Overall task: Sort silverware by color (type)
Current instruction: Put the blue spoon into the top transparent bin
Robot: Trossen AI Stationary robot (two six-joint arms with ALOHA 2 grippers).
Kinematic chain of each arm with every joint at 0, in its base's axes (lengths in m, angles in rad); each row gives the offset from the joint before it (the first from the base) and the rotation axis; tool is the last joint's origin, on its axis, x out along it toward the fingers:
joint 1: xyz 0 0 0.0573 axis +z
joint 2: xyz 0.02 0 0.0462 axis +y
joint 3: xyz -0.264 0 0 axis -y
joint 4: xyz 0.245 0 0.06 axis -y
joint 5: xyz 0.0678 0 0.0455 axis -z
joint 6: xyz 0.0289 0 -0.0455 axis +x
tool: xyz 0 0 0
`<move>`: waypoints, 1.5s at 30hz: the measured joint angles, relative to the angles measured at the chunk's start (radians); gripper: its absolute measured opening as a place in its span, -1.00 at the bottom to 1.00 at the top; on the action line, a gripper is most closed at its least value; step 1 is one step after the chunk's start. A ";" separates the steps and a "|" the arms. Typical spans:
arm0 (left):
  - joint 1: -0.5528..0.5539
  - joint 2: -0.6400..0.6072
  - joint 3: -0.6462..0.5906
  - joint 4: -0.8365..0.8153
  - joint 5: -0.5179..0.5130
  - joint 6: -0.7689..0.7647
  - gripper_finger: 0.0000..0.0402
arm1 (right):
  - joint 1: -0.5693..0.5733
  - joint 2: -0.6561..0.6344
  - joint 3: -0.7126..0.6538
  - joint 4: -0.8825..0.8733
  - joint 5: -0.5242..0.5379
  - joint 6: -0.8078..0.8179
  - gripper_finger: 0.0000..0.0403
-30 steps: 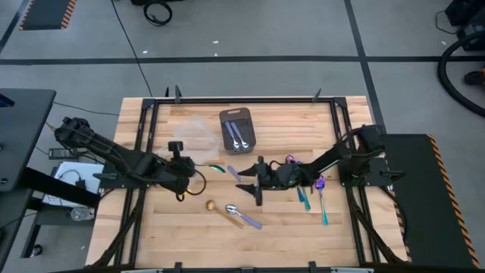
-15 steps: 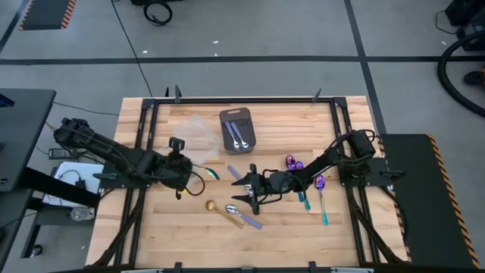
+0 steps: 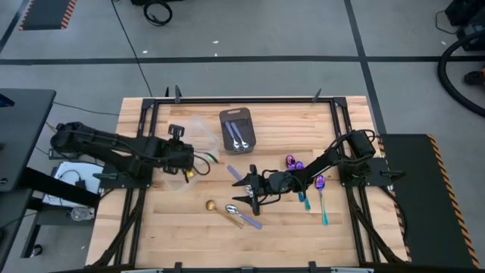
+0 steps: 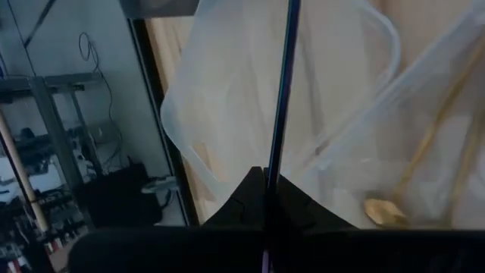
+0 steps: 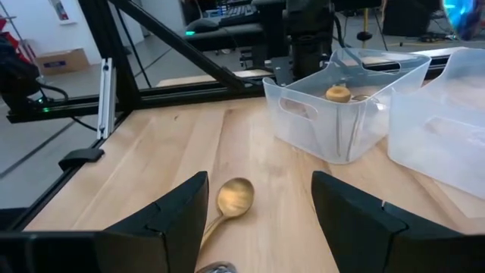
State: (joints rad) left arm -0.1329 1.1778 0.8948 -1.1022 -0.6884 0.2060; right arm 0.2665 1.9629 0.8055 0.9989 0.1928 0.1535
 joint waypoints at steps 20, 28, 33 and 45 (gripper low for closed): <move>0.216 -0.008 -0.212 0.452 0.077 0.357 -0.99 | 0.000 -0.001 0.000 -0.019 -0.014 -0.007 0.20; 0.328 -0.008 -0.252 0.587 0.115 0.467 -0.99 | 0.000 -0.001 0.000 -0.024 -0.014 -0.026 0.20; 0.407 -0.008 -0.252 0.605 0.223 0.482 -0.99 | 0.000 -0.001 0.000 -0.028 -0.014 -0.026 0.20; 0.536 0.000 -0.252 0.619 0.302 0.605 -0.99 | 0.000 -0.001 0.000 -0.034 -0.014 -0.026 0.20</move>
State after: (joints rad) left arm 0.4029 1.1782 0.6424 -0.4832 -0.3859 0.8114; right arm 0.2665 1.9617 0.8051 0.9649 0.1787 0.1272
